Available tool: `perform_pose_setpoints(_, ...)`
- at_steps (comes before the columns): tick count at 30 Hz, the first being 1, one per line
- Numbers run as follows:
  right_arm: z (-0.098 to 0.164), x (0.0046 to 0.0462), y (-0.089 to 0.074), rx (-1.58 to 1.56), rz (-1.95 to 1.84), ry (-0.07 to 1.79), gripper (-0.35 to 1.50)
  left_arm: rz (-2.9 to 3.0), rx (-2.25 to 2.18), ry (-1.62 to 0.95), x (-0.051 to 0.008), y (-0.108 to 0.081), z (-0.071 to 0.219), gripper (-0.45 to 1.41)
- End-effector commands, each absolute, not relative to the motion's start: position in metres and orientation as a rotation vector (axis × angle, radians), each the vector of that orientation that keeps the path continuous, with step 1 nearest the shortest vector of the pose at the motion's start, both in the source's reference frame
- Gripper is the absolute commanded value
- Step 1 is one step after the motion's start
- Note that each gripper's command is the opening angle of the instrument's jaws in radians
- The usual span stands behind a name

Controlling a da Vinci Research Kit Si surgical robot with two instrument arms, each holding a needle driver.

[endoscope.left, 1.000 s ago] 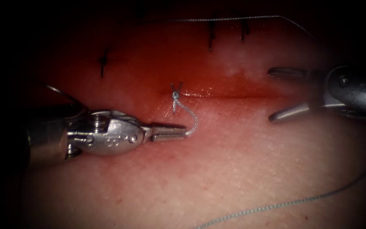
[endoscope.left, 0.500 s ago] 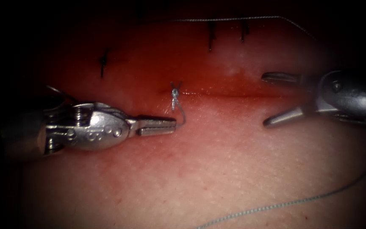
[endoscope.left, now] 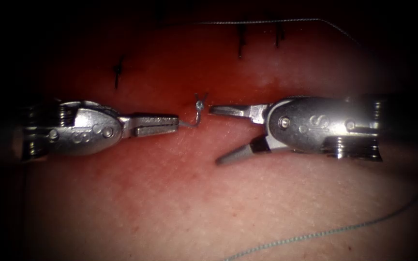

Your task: Wound Closure

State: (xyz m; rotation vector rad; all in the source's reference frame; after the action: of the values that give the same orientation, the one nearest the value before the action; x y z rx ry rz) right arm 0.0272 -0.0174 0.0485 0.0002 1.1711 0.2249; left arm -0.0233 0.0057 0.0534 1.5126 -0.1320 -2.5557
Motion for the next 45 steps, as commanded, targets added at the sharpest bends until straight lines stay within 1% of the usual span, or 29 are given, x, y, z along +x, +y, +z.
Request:
perform_pose_setpoints(1, 0.0497, 0.0293, -0.0172, -0.024, 0.222, 1.175, 1.20, -2.555, 1.511, -0.135, -0.0239, 0.0060, 0.0538, -0.45)
perform_pose_setpoints(7, 0.0514, 0.0309, -0.0164, -0.097, 0.237, 1.163, 1.20, -2.560, 1.507, -0.135, -0.0239, 0.0057, 0.0534, -0.45)
perform_pose_setpoints(16, 0.0539, 0.0335, -0.0165, -0.121, 0.226, 1.160, 1.20, -2.567, 1.504, -0.134, -0.0240, 0.0053, 0.0527, -0.45)
perform_pose_setpoints(21, 0.0548, 0.0340, -0.0164, -0.127, 0.209, 1.156, 1.21, -2.570, 1.504, -0.132, -0.0241, 0.0053, 0.0525, -0.45)
perform_pose_setpoints(27, 0.0544, 0.0337, -0.0165, -0.130, 0.197, 1.158, 1.21, -2.572, 1.501, -0.134, -0.0238, 0.0056, 0.0528, -0.45)
perform_pose_setpoints(28, 0.0544, 0.0336, -0.0166, -0.129, 0.196, 1.159, 1.21, -2.580, 1.491, -0.140, -0.0237, 0.0057, 0.0531, -0.27)
perform_pose_setpoints(29, 0.0543, 0.0336, -0.0166, -0.129, 0.196, 1.159, 1.21, -2.598, 1.480, -0.149, -0.0236, 0.0058, 0.0533, 0.24)
perform_pose_setpoints(30, 0.0543, 0.0334, -0.0167, -0.128, 0.195, 1.160, 1.21, -2.621, 1.460, -0.142, -0.0234, 0.0059, 0.0535, 0.59)
perform_pose_setpoints(31, 0.0542, 0.0333, -0.0167, -0.127, 0.194, 1.161, 1.21, -2.652, 1.444, -0.123, -0.0231, 0.0060, 0.0539, 0.73)
perform_pose_setpoints(34, 0.0538, 0.0324, -0.0169, -0.121, 0.188, 1.166, 1.21, -2.693, 1.413, -0.082, -0.0224, 0.0058, 0.0549, 0.81)
perform_pose_setpoints(35, 0.0536, 0.0320, -0.0170, -0.119, 0.188, 1.167, 1.21, -2.700, 1.395, -0.079, -0.0222, 0.0057, 0.0551, 0.81)
perform_pose_setpoints(39, 0.0523, 0.0293, -0.0175, -0.107, 0.185, 1.156, 1.21, -2.725, 1.446, 0.013, -0.0225, 0.0049, 0.0557, 1.01)
perform_pose_setpoints(40, 0.0520, 0.0288, -0.0176, -0.105, 0.184, 1.158, 1.21, -2.745, 1.452, 0.031, -0.0227, 0.0047, 0.0557, 0.99)
perform_pose_setpoints(41, 0.0515, 0.0282, -0.0177, -0.099, 0.182, 1.154, 1.21, -2.765, 1.459, 0.046, -0.0229, 0.0046, 0.0557, 0.93)
perform_pose_setpoints(42, 0.0508, 0.0271, -0.0179, -0.095, 0.182, 1.150, 1.21, -2.826, 1.485, 0.095, -0.0233, 0.0044, 0.0556, 0.56)
perform_pose_setpoints(43, 0.0504, 0.0263, -0.0181, -0.095, 0.183, 1.145, 1.21, -2.838, 1.488, 0.103, -0.0235, 0.0044, 0.0555, 0.42)
perform_pose_setpoints(45, 0.0498, 0.0251, -0.0182, -0.100, 0.181, 1.132, 1.21, -2.899, 1.514, 0.155, -0.0239, 0.0043, 0.0553, 0.34)
